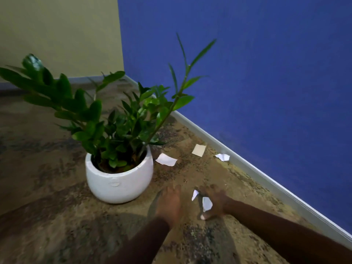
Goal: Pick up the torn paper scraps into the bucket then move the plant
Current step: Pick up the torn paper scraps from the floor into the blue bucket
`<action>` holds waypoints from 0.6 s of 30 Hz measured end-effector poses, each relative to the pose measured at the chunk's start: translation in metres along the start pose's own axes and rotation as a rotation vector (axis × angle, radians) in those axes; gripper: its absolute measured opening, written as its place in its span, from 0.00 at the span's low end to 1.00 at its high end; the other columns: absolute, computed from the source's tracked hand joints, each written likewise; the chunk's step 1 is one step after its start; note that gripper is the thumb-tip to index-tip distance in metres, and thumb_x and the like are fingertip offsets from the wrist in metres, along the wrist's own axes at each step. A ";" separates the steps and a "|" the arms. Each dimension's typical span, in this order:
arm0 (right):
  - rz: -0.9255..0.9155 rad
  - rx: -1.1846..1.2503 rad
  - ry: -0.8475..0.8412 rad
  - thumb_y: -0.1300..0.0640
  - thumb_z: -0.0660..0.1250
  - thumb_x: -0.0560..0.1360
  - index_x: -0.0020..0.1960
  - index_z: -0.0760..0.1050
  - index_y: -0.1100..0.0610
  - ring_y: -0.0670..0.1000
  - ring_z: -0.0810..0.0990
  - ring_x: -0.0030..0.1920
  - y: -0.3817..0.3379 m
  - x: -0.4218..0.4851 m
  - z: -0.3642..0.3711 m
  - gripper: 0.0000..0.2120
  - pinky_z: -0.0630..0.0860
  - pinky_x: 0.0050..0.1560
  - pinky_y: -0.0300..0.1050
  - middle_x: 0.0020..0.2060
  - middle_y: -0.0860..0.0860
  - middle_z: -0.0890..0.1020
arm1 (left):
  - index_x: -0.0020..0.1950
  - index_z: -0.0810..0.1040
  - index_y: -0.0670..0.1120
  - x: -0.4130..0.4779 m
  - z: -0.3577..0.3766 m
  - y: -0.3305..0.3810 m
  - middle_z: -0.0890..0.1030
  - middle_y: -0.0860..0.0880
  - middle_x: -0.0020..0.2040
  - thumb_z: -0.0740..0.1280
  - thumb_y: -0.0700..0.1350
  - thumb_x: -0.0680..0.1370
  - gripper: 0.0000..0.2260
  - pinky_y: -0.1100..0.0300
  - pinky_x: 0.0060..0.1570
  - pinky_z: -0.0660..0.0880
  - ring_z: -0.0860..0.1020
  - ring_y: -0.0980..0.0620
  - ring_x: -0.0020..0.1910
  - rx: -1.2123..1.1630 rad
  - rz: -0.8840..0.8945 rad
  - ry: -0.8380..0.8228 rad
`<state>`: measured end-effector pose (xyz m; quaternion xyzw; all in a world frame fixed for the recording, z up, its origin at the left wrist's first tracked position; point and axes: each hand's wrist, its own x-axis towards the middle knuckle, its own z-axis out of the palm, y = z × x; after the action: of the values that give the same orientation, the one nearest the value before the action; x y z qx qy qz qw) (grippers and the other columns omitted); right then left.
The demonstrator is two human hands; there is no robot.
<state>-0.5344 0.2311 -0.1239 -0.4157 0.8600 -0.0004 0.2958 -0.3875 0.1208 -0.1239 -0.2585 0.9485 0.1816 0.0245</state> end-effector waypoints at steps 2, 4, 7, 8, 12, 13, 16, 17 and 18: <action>-0.034 -0.023 0.000 0.34 0.67 0.67 0.76 0.47 0.44 0.62 0.50 0.76 0.005 0.007 0.014 0.46 0.54 0.74 0.60 0.77 0.53 0.50 | 0.77 0.53 0.46 0.010 0.006 0.002 0.56 0.42 0.76 0.57 0.42 0.79 0.27 0.54 0.74 0.60 0.60 0.44 0.75 -0.023 -0.051 -0.034; -0.059 -0.110 0.088 0.33 0.59 0.71 0.75 0.42 0.39 0.62 0.51 0.75 0.009 0.012 0.028 0.39 0.56 0.72 0.62 0.77 0.52 0.48 | 0.77 0.52 0.46 0.019 0.012 0.002 0.55 0.42 0.77 0.58 0.43 0.79 0.27 0.54 0.74 0.59 0.59 0.44 0.75 -0.040 -0.100 -0.054; -0.135 -0.252 0.270 0.35 0.52 0.75 0.75 0.46 0.39 0.57 0.59 0.71 0.016 0.019 0.037 0.31 0.65 0.66 0.55 0.75 0.50 0.56 | 0.77 0.54 0.46 0.028 0.018 -0.002 0.57 0.44 0.76 0.58 0.44 0.79 0.26 0.57 0.73 0.61 0.62 0.46 0.74 -0.056 -0.145 -0.035; -0.167 -0.264 0.309 0.36 0.52 0.76 0.74 0.50 0.41 0.56 0.62 0.69 0.018 0.021 0.039 0.29 0.66 0.64 0.52 0.73 0.49 0.60 | 0.77 0.54 0.46 0.031 0.021 -0.004 0.58 0.44 0.76 0.58 0.44 0.79 0.27 0.58 0.72 0.61 0.62 0.47 0.74 -0.061 -0.155 -0.032; -0.240 -0.206 0.391 0.43 0.53 0.79 0.69 0.62 0.52 0.54 0.67 0.64 0.022 0.036 0.044 0.23 0.66 0.63 0.46 0.67 0.52 0.66 | 0.77 0.54 0.46 0.043 0.026 -0.006 0.59 0.44 0.75 0.59 0.44 0.79 0.27 0.59 0.70 0.62 0.64 0.48 0.72 -0.100 -0.174 -0.045; -0.265 -0.215 0.389 0.44 0.53 0.79 0.68 0.63 0.54 0.54 0.68 0.64 0.024 0.041 0.044 0.22 0.66 0.63 0.46 0.66 0.53 0.67 | 0.76 0.55 0.45 0.046 0.027 -0.005 0.60 0.45 0.74 0.58 0.44 0.79 0.26 0.60 0.68 0.63 0.65 0.48 0.72 -0.106 -0.182 -0.040; -0.317 -0.210 0.339 0.46 0.54 0.79 0.66 0.67 0.57 0.55 0.71 0.60 0.033 0.054 0.039 0.21 0.69 0.60 0.47 0.63 0.56 0.69 | 0.75 0.56 0.44 0.060 0.028 0.000 0.60 0.44 0.74 0.58 0.44 0.79 0.25 0.61 0.69 0.60 0.64 0.48 0.72 -0.107 -0.194 -0.008; -0.315 -0.177 0.333 0.47 0.55 0.79 0.65 0.67 0.58 0.55 0.72 0.59 0.035 0.058 0.036 0.19 0.69 0.58 0.46 0.62 0.56 0.70 | 0.75 0.56 0.43 0.066 0.027 0.002 0.59 0.42 0.74 0.58 0.43 0.79 0.25 0.62 0.70 0.58 0.62 0.48 0.73 -0.109 -0.198 0.001; -0.306 -0.136 0.345 0.49 0.55 0.80 0.64 0.68 0.57 0.55 0.72 0.57 0.037 0.061 0.031 0.17 0.69 0.56 0.46 0.60 0.56 0.72 | 0.76 0.55 0.42 0.072 0.026 0.004 0.58 0.42 0.75 0.57 0.43 0.79 0.25 0.62 0.71 0.56 0.61 0.47 0.74 -0.106 -0.201 0.011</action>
<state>-0.5746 0.2192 -0.1898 -0.5540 0.8228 -0.0584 0.1124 -0.4533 0.0985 -0.1573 -0.3545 0.9068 0.2268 0.0234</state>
